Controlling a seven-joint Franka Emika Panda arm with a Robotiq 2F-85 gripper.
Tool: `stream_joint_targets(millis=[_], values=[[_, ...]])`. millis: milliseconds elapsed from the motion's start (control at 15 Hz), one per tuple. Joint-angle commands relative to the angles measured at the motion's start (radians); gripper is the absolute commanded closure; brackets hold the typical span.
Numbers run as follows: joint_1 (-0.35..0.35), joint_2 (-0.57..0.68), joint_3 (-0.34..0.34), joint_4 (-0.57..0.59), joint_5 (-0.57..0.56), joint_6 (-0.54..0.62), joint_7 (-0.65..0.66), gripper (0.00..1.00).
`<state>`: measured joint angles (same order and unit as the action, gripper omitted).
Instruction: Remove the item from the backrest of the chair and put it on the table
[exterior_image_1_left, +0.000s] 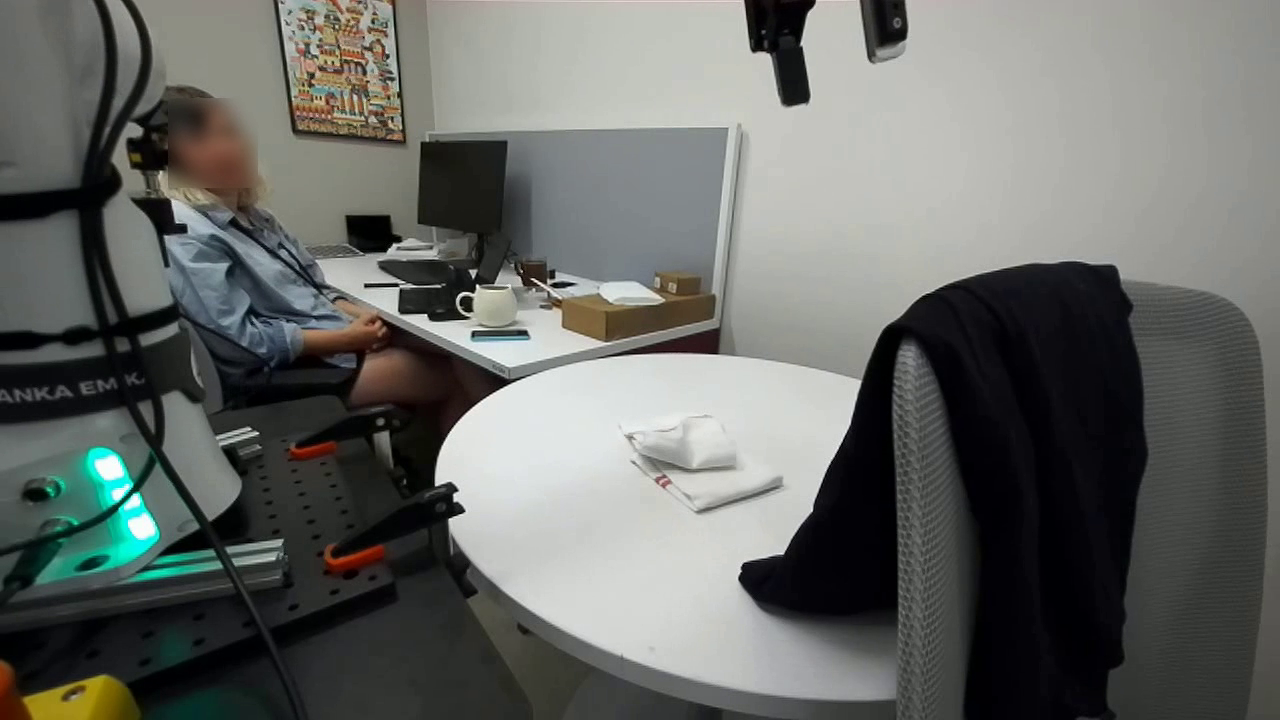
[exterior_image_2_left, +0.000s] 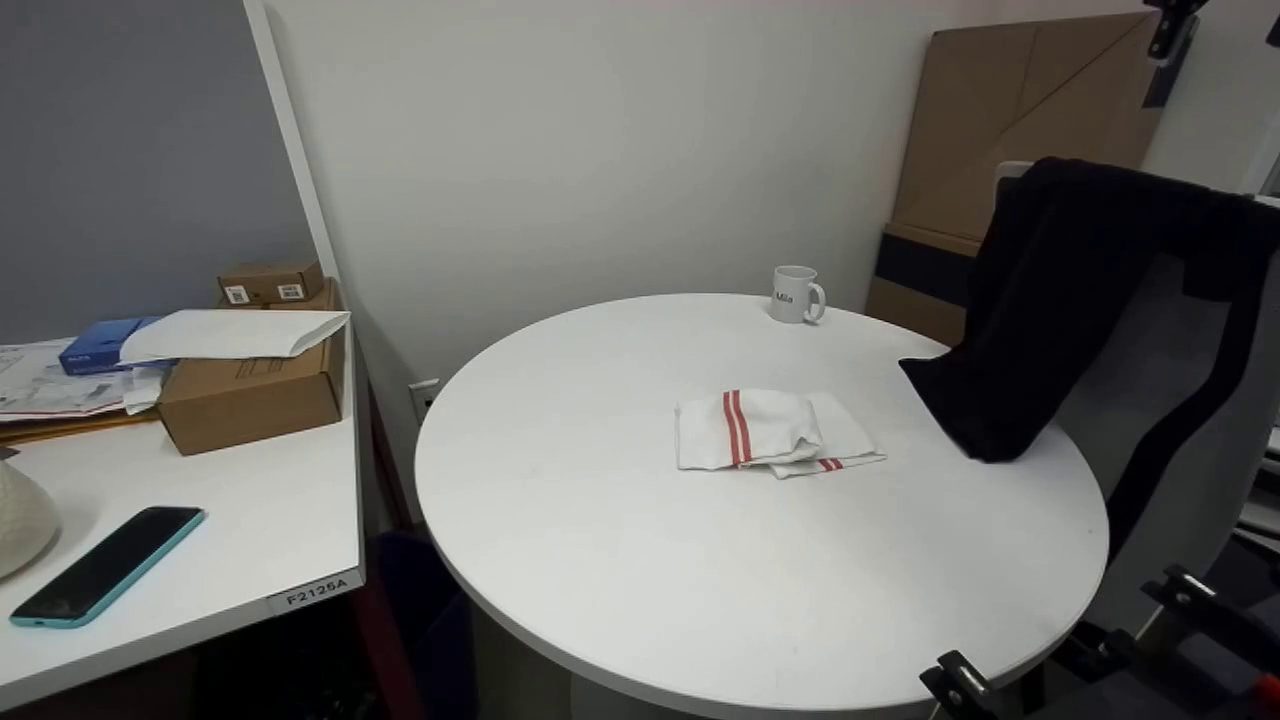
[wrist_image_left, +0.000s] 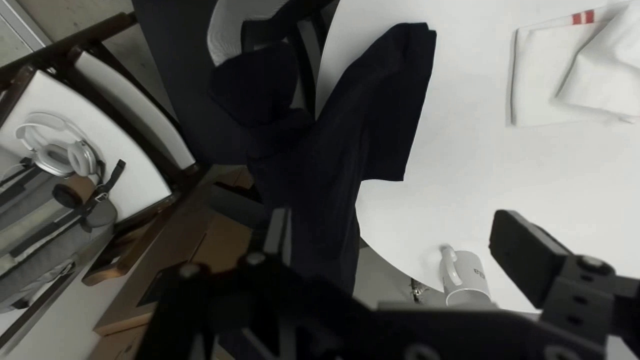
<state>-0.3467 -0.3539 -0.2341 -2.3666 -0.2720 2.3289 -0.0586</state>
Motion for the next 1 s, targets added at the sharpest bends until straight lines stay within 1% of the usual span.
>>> stream_joint_targets(millis=[0, 333, 600, 933], values=[[0.008, 0.155, -0.021, 0.119, -0.007, 0.039, 0.008, 0.00], [0.005, 0.322, -0.050, 0.204, 0.024, 0.139, 0.036, 0.00], [0.002, 0.423, -0.076, 0.254, 0.075, 0.198, 0.047, 0.00], [0.001, 0.513, -0.083, 0.263, 0.154, 0.266, 0.049, 0.00]])
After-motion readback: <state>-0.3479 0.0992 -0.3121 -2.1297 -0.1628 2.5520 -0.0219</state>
